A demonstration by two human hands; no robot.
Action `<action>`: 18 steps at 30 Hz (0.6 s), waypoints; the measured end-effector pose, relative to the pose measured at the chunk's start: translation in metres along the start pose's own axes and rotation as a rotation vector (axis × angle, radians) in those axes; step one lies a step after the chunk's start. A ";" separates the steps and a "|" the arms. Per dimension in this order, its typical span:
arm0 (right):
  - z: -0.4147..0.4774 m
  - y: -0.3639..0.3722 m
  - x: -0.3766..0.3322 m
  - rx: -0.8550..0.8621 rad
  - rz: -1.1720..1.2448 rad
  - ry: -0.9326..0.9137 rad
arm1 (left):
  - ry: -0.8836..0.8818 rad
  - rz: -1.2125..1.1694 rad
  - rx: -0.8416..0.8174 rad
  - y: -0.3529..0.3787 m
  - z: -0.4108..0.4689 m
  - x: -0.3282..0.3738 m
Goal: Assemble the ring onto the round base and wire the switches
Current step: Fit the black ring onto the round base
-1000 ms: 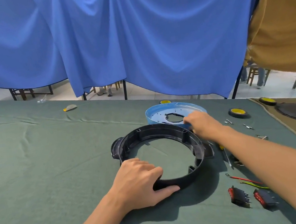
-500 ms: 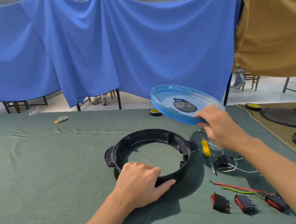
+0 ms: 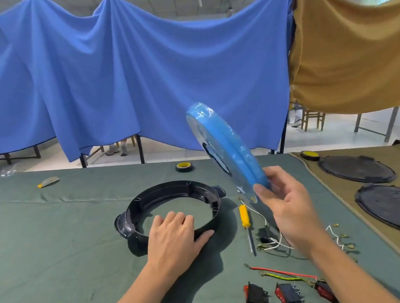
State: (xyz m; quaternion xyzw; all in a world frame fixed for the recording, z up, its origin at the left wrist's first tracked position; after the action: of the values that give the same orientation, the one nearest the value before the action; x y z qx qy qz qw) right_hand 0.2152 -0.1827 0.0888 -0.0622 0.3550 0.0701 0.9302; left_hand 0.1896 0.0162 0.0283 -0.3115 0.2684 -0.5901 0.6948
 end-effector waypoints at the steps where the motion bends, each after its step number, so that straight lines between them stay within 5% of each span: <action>1: -0.001 -0.003 0.000 0.060 0.148 0.033 | 0.014 -0.005 0.000 0.001 0.001 0.001; 5: -0.006 -0.013 0.004 0.300 0.653 0.195 | 0.062 -0.087 -0.053 0.005 0.011 -0.002; 11: -0.021 -0.028 0.011 0.523 0.854 0.372 | -0.008 -0.254 -0.188 0.007 0.014 -0.012; 14: -0.029 -0.029 0.006 0.520 0.886 0.393 | -0.238 -0.551 -0.154 -0.009 0.016 -0.018; 18: -0.041 -0.021 -0.001 0.472 0.914 0.462 | -0.645 -1.061 -0.317 -0.020 0.022 -0.027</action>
State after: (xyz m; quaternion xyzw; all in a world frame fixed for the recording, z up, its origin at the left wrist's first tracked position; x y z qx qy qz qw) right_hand 0.1919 -0.2101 0.0604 0.2940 0.5463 0.3690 0.6921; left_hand 0.1880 0.0435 0.0579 -0.6626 -0.0608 -0.6836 0.2999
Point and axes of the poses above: each hand's wrist, its own z-axis towards the middle knuckle, its own y-axis out of the palm, x = y × z, the point moved 6 cm from there along z, towards the middle knuckle, and after that the axes turned 13 degrees about -y, right-handed, at the moved point
